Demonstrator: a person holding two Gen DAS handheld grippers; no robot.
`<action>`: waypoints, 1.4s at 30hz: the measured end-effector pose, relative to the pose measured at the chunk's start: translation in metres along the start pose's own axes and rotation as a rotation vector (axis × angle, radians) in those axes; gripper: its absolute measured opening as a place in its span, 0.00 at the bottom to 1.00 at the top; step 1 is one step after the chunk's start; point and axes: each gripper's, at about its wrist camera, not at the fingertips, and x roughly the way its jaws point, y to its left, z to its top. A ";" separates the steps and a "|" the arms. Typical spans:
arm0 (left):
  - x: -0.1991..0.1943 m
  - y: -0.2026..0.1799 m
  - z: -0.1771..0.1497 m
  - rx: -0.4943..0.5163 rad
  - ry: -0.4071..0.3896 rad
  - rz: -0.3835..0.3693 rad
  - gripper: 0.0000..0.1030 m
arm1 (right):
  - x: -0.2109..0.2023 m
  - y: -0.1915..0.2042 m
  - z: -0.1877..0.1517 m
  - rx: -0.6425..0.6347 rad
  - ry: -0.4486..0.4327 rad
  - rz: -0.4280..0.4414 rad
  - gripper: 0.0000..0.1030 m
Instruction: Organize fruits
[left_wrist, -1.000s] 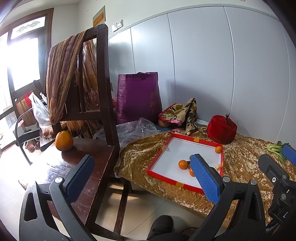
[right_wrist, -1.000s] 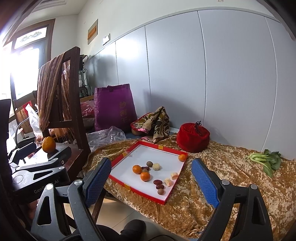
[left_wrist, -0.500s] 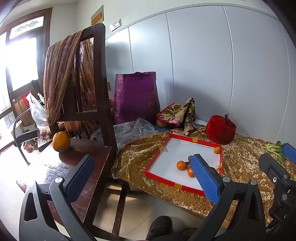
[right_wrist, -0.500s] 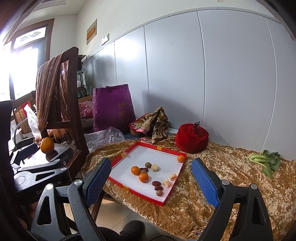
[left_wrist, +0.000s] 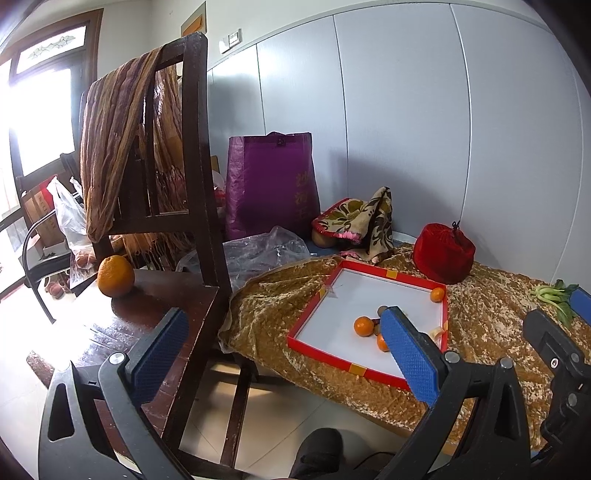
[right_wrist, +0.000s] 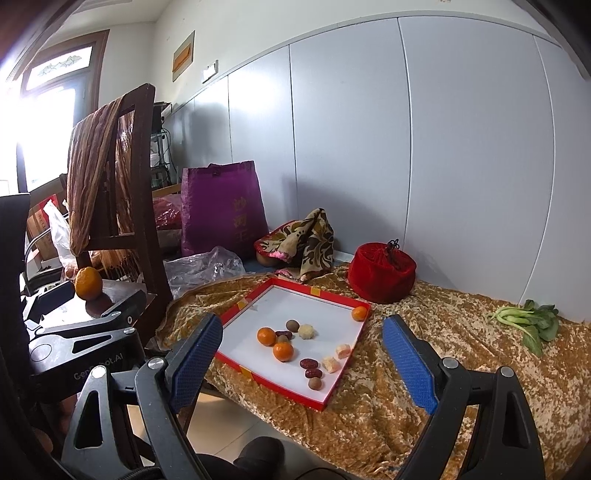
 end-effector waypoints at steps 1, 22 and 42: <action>0.002 0.000 0.000 0.000 0.003 -0.001 1.00 | 0.001 0.000 0.000 -0.001 0.001 -0.001 0.87; 0.041 -0.014 -0.004 0.023 0.053 0.001 1.00 | 0.033 -0.016 -0.005 0.021 0.035 -0.020 0.87; 0.089 -0.039 -0.007 0.059 0.123 0.006 1.00 | 0.070 -0.035 -0.003 0.009 0.056 -0.028 0.87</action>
